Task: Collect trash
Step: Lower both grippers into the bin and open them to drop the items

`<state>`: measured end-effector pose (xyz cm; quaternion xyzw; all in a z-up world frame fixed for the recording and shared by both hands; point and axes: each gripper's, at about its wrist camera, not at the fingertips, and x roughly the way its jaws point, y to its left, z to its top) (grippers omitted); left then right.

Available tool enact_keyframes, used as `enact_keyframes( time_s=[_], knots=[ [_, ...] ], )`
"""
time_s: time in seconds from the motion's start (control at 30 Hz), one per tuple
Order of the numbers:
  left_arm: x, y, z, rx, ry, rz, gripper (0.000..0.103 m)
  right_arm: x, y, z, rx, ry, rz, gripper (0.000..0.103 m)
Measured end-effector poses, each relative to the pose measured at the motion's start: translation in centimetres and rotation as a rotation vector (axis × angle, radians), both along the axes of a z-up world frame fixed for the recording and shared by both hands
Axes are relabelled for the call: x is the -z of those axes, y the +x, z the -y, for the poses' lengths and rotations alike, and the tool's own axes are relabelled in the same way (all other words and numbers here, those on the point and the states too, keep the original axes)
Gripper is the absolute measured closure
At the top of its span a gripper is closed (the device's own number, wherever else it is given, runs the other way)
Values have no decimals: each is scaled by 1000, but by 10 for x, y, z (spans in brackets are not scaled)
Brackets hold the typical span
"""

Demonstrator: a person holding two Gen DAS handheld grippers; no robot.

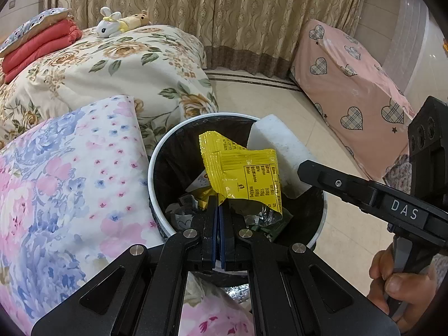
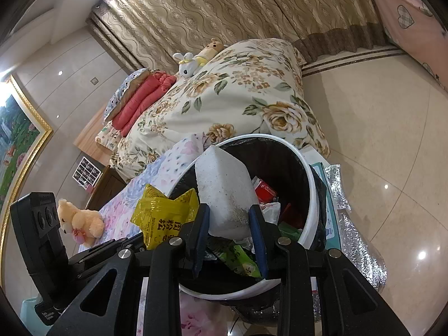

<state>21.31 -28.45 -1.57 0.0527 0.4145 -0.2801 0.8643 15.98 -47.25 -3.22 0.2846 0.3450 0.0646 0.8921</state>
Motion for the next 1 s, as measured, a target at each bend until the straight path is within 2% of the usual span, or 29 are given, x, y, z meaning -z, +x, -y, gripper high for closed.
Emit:
enact_keyframes(
  time_s=[1.0],
  knots=[
    [3, 5, 4, -2, 17, 6, 102, -1, 5, 1, 13, 7, -20, 73]
  ],
)
